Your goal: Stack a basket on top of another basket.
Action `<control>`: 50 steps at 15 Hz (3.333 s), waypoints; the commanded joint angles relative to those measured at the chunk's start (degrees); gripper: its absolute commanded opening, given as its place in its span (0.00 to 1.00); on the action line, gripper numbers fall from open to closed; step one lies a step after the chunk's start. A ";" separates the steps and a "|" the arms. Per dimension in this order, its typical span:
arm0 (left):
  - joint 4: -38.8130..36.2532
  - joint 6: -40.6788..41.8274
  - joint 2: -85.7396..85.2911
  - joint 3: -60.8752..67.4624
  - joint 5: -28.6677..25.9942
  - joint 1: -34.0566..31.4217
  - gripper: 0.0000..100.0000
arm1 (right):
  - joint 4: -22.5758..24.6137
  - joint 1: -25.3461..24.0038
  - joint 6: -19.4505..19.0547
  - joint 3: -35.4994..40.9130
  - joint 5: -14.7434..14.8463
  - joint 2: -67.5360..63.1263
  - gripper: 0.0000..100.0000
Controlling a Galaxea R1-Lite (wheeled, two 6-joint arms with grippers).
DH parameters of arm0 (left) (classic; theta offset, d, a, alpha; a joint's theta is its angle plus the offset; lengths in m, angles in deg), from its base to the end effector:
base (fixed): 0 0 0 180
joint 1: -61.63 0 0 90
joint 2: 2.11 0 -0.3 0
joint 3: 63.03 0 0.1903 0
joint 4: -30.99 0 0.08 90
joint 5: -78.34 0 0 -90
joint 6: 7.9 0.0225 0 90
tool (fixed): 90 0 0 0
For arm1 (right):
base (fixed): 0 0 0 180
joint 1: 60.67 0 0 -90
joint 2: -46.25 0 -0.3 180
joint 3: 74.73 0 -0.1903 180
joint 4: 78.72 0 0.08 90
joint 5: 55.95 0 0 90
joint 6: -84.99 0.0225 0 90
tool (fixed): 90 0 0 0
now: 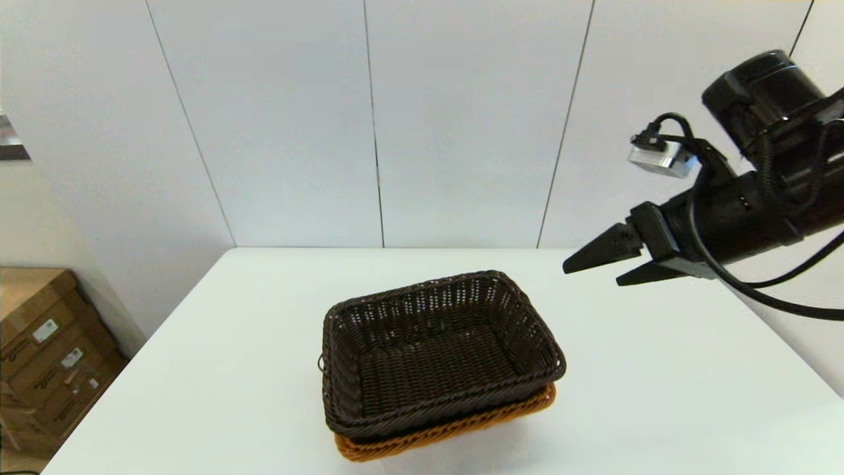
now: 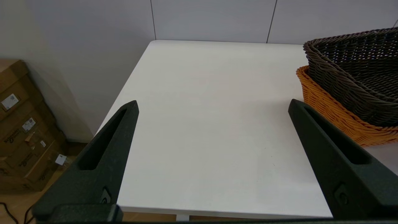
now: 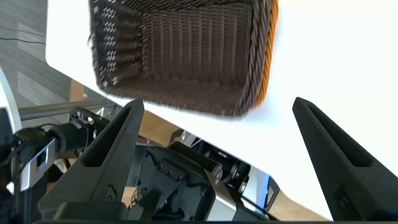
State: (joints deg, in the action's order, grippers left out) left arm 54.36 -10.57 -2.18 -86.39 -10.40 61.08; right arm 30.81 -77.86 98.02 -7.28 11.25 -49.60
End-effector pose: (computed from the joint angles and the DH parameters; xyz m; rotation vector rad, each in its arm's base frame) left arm -0.0229 0.0003 0.0754 -0.0466 -0.0018 0.0316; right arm 0.2576 0.0888 0.2719 0.2484 1.0254 0.5341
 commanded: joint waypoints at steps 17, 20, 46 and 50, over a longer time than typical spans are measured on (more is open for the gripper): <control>0.00 -0.14 -0.01 0.09 0.31 0.02 1.00 | 14.15 2.25 1.38 43.75 22.88 55.68 1.00; 0.00 -0.14 -0.01 0.09 0.40 0.02 1.00 | 13.88 2.95 1.21 45.77 30.79 59.81 1.00; 0.00 -0.67 -0.01 0.09 0.58 0.02 1.00 | 10.54 17.63 -8.46 64.31 28.86 95.75 1.00; 0.00 -0.67 -0.01 0.09 0.58 -0.07 1.00 | 23.11 17.63 -16.72 73.72 24.55 95.93 1.00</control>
State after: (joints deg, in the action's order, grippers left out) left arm 54.36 -11.17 -2.18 -86.39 -9.85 61.08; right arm 48.05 -60.21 85.04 61.32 36.52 45.31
